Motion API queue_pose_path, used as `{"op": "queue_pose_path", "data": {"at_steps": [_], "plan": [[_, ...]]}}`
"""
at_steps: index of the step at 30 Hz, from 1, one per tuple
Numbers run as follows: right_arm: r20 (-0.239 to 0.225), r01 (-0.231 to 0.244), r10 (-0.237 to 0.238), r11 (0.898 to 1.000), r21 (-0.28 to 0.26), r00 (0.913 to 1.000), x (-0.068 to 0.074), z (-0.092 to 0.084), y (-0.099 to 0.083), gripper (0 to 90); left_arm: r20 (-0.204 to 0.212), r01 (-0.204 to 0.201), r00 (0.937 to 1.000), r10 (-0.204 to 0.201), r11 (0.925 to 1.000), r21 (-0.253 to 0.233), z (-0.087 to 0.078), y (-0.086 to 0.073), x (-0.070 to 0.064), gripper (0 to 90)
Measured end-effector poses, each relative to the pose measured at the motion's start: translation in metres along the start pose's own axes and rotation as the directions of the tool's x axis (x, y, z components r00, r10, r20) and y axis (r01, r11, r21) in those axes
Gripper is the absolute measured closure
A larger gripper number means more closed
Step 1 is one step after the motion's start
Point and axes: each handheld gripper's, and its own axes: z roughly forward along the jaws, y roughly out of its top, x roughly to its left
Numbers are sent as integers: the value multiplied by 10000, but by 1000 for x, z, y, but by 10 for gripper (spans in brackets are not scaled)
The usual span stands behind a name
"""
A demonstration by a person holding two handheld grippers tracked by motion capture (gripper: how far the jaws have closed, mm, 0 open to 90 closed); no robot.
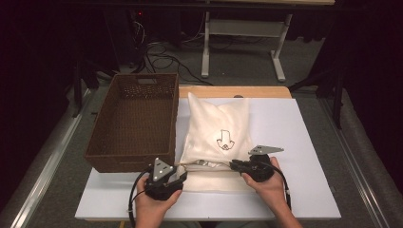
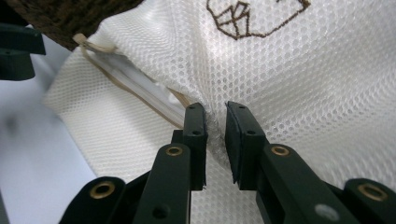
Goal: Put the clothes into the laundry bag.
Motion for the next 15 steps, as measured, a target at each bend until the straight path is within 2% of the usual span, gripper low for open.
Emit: {"op": "queue_pose_path", "data": {"at_steps": [1, 3, 4, 6, 7, 8, 11, 12, 13, 14, 15], "plan": [[0, 0, 0, 10000, 0, 10000, 0, 0, 0, 791, 0, 0, 10000, 0, 10000, 0, 0, 0, 0, 541], [66, -46, 46, 10000, -71, 10000, 0, 2, 0, 779, 39, 413, 9991, -414, 9989, 228, 4, -8, 11, 541], [162, 25, -24, 10000, -54, 9999, 2, 2, 0, 762, 385, 887, 9952, -901, 9954, 375, 9, -11, 19, 537], [121, 157, -156, 9998, -82, 9998, 3, 4, -1, 695, 738, 1211, 9894, -1249, 9912, 539, 16, -11, 24, 536], [121, 157, -156, 9998, -82, 9998, 3, 4, -1, 695, 738, 1211, 9894, -1249, 9912, 539, 16, -11, 24, 543], [3, 217, -217, 9996, -200, 9998, 5, 5, -3, 612, 807, 1310, 9875, -1357, 9895, 602, 18, -10, 24, 556], [-156, 552, -556, 9980, -300, 9983, 9, 3, -1, 519, 1452, 1244, 9804, -1332, 9899, 686, 24, -5, 21, 583], [-236, 473, -481, 9983, -351, 9986, 11, 1, 1, 483, 1694, 1286, 9757, -1386, 9893, 688, 25, -4, 21, 601], [-295, 536, -548, 9978, -399, 9981, 13, 0, 2, 446, 1694, 1286, 9757, -1386, 9893, 688, 25, -4, 21, 611], [-336, 592, -610, 9968, -529, 9976, 15, -3, 4, 411, 1812, 1325, 9729, -1434, 9886, 709, 28, -4, 22, 620], [-291, 680, -699, 9957, -637, 9971, 18, -6, 5, 373, 1738, 1272, 9749, -1390, 9889, 773, 29, -5, 23, 646]]}}
